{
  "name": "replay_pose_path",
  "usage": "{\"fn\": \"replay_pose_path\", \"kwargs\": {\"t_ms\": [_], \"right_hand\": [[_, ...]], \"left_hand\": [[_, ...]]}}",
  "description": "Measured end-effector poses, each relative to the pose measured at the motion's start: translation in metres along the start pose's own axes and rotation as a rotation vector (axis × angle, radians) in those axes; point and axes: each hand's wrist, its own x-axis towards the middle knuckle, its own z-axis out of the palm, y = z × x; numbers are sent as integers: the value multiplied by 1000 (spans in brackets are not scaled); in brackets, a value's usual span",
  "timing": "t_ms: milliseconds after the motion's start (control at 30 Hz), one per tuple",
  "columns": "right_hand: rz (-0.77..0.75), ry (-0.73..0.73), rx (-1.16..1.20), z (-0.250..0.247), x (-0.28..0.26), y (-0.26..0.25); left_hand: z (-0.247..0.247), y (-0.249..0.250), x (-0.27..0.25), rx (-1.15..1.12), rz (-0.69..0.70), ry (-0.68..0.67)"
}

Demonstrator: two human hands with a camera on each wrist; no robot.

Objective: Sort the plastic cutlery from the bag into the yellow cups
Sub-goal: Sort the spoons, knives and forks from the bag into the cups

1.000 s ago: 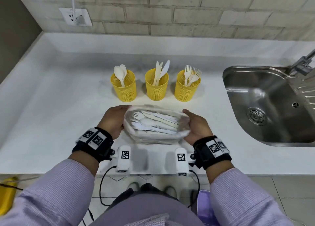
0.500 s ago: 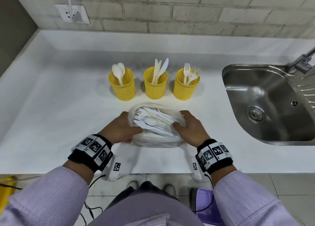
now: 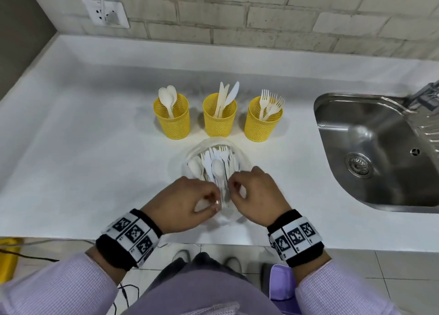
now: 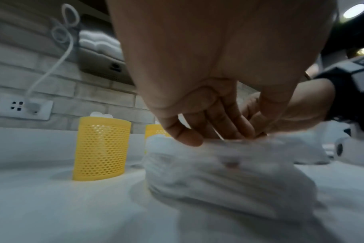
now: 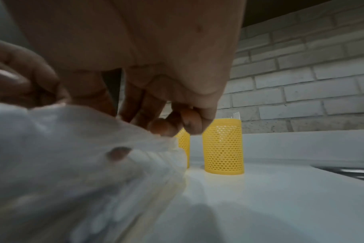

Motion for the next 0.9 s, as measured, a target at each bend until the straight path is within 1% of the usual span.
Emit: {"fn": "replay_pose_path", "kwargs": {"t_ms": [67, 100, 200, 267, 333, 433, 533, 600, 667, 833, 900], "right_hand": [[70, -143, -132, 0, 0, 1], [102, -173, -177, 0, 0, 2], [116, -140, -183, -1, 2, 4], [137, -137, -111, -2, 6, 4], [203, -143, -73, -4, 9, 5], [298, -156, -71, -5, 12, 6], [392, -189, -62, -5, 15, 4], [417, -228, -33, -3, 18, 4], [435, -244, 45, 2, 23, 6], [471, -205, 188, 8, 26, 17], [491, -178, 213, 7, 26, 18]], "left_hand": [[5, -6, -3, 74, -56, -58], [5, -8, -3, 130, -85, -67], [2, -10, -2, 302, -211, -110], [2, -7, 1, 382, -344, -127], [3, -3, 7, 397, -506, -130], [6, 4, 16, 332, -726, -90], [10, 8, 27, 300, -858, -72], [14, 10, 33, 250, -929, -44], [19, 8, 39, 173, -959, 22], [28, 8, 43, -89, -984, 227], [31, 8, 42, -129, -1000, 288]]}}
